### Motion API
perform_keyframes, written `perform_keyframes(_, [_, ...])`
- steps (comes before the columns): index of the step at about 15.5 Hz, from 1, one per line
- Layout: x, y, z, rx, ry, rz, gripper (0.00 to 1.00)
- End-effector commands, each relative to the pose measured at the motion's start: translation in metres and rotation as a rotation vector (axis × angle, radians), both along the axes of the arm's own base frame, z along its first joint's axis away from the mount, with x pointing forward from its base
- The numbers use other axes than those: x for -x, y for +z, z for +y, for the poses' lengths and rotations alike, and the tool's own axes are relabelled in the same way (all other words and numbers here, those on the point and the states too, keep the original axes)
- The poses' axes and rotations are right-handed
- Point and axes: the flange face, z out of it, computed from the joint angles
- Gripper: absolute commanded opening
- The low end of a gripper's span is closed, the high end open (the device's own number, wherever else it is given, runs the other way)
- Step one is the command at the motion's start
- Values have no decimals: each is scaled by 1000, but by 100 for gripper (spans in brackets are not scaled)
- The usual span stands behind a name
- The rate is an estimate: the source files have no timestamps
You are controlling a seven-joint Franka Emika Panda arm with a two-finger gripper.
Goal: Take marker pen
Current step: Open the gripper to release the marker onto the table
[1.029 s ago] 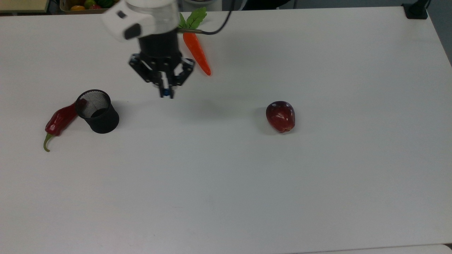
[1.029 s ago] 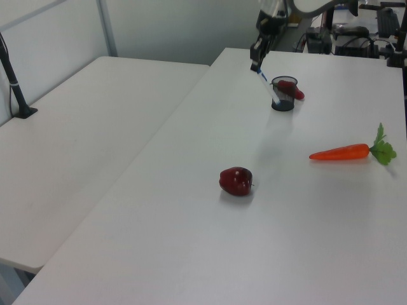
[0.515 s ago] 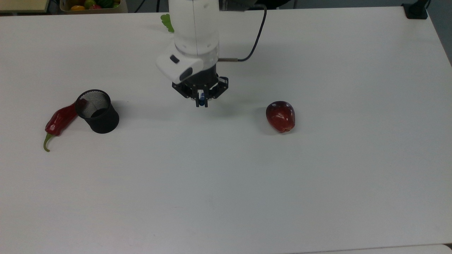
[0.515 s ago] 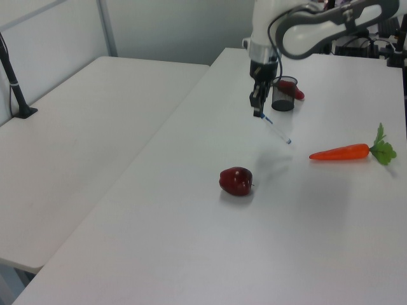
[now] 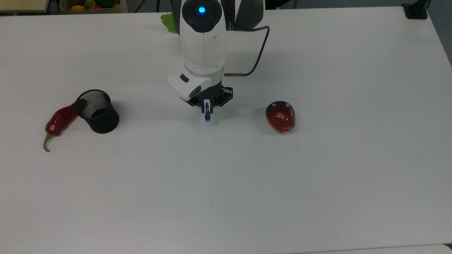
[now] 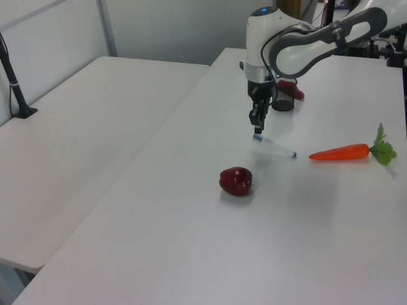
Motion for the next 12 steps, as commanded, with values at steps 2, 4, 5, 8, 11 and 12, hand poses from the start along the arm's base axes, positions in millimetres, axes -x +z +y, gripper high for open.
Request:
perform_keyframes(2, [2, 7, 3, 9, 1, 10, 89])
perform_keyframes(4, [5, 16, 6, 13, 5, 11, 100])
perform_keyframes(5, [8, 27, 4, 17, 4, 15, 100])
perform_keyframes(8, [21, 69, 2, 51, 19, 7, 100])
perform_keyframes(11, [45, 125, 2, 54, 24, -2, 100])
perform_keyframes(12, [53, 142, 1, 53, 24, -3, 100])
